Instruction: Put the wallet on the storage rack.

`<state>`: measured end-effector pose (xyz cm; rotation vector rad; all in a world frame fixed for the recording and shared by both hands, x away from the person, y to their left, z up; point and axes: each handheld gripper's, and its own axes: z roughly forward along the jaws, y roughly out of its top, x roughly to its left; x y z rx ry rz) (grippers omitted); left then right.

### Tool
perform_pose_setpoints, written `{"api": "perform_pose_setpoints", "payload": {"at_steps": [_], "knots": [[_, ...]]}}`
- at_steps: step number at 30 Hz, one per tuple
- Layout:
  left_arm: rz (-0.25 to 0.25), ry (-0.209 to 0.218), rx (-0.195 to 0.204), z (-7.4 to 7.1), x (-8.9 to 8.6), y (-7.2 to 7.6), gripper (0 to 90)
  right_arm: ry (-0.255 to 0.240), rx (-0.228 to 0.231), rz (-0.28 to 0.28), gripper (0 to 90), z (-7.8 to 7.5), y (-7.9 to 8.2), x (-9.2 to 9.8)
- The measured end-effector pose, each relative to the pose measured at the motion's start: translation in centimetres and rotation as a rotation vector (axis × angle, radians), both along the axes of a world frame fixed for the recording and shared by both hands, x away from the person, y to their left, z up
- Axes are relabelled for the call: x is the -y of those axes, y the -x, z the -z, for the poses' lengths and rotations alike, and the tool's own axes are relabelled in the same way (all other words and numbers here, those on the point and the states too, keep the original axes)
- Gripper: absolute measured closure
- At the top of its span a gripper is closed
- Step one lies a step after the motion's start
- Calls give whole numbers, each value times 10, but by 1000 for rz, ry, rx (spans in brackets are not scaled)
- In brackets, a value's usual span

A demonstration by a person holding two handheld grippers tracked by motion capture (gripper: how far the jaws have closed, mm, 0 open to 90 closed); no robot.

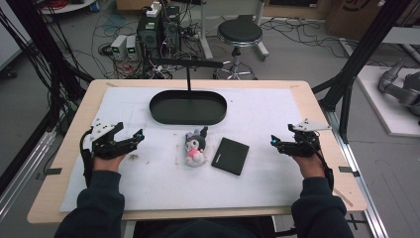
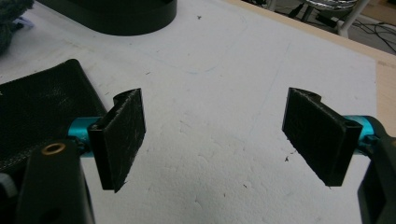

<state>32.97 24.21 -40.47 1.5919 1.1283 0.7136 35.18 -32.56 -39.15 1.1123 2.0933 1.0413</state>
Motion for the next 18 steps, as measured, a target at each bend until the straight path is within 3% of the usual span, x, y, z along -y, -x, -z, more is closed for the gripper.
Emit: {"api": "perform_pose_setpoints", "payload": {"at_steps": [10,11,14,15,18], "knots": [[-7,-4,-22,4,0,-4,201,-32,-32,-31,219,5,-4,2],[-8,-5,-24,4,0,-4,201,-48,-60,-61,219,6,-5,1],[-6,-9,-29,5,0,-3,204,-48,-69,-78,219,7,-6,-2],[-4,-10,-30,5,0,-3,205,-54,-80,-113,219,9,-7,-7],[1,-19,-29,6,-1,-2,207,-52,-92,-147,229,10,-8,-13]]}}
